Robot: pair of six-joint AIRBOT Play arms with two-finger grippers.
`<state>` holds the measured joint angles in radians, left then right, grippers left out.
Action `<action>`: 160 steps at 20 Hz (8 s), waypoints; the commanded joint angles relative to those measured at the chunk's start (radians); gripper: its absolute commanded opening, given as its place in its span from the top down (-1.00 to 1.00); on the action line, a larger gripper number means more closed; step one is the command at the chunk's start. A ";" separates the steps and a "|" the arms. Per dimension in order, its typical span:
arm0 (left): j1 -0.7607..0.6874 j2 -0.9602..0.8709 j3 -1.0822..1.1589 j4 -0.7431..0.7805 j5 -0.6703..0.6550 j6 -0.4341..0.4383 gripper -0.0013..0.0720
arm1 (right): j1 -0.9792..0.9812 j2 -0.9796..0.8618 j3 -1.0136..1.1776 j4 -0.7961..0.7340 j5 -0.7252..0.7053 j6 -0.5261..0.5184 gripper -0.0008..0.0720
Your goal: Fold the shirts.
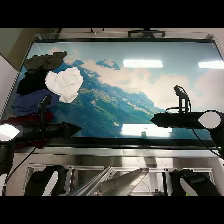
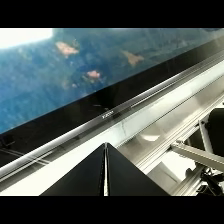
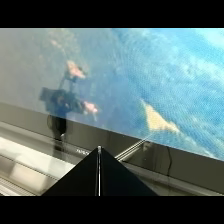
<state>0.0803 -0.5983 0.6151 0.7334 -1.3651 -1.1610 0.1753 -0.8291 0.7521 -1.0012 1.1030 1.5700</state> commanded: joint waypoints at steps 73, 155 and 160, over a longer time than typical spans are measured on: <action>-0.492 -1.054 0.813 -0.044 0.130 0.035 0.47 | -0.435 -0.147 0.099 0.014 0.138 -0.239 0.01; -0.120 -0.294 0.303 0.113 0.330 0.089 0.91 | -0.123 -0.114 0.270 0.238 0.116 -0.398 0.92; -0.183 -0.399 0.022 0.111 0.608 0.177 0.91 | -0.084 -0.308 0.076 0.242 0.004 -0.443 0.92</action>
<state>-0.0639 -0.9497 0.7971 0.8459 -0.9367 -1.0344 0.0673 -1.0370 0.9276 -0.7670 1.1671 1.1576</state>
